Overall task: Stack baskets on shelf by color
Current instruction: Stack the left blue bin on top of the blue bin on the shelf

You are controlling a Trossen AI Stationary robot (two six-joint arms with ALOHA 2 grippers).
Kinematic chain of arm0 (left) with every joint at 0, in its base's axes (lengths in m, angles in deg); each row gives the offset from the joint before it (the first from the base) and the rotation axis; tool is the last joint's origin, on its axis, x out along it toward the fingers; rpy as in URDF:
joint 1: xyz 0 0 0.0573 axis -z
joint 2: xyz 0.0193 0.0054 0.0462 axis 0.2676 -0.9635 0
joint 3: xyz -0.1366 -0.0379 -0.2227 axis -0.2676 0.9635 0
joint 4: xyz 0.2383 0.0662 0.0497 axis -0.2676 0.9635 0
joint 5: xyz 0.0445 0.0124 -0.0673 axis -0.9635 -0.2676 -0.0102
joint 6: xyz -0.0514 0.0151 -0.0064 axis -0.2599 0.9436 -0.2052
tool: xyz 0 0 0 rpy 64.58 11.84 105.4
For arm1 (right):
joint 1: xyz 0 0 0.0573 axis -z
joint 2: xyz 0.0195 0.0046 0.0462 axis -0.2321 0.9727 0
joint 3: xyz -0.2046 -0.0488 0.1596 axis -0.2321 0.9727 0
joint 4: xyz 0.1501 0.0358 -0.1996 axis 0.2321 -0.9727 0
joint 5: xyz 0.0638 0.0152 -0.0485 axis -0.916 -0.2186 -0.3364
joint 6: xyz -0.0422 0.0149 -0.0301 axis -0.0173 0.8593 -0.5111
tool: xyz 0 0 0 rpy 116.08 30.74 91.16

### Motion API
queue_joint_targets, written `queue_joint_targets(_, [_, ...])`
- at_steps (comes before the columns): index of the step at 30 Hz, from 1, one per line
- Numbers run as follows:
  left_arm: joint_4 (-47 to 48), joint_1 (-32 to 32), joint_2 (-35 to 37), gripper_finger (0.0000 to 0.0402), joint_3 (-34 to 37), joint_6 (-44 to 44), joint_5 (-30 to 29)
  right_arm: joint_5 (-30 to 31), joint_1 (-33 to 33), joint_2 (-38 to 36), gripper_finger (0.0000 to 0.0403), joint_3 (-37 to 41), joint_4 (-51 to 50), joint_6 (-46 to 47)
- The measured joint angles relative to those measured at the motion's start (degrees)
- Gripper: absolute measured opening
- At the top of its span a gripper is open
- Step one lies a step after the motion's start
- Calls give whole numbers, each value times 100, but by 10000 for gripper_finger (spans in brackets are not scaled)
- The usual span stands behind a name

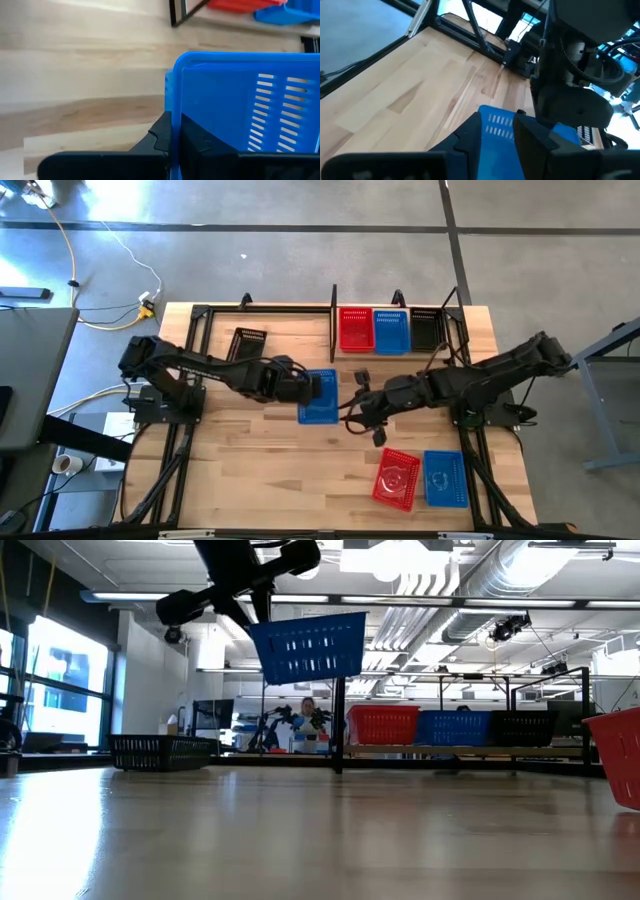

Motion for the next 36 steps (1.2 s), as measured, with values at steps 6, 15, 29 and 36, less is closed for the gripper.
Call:
queue_joint_targets(6, [77, -161, 0, 1, -98, 94, -41, -365, 202, 354, 99, -1, 169, 364])
queue_joint_targets(15, [272, -171, 0, 1, -99, 42, 62, -415, 201, 1009, 99, -2, 151, 488])
queue_joint_targets(29, [380, -164, 0, 1, -99, -61, 58, -327, 175, 1676, 99, -287, 432, 569])
queue_joint_targets(36, [380, -164, 0, 1, -97, 46, 64, -124, 195, 2177, 99, -1127, -533, 492])
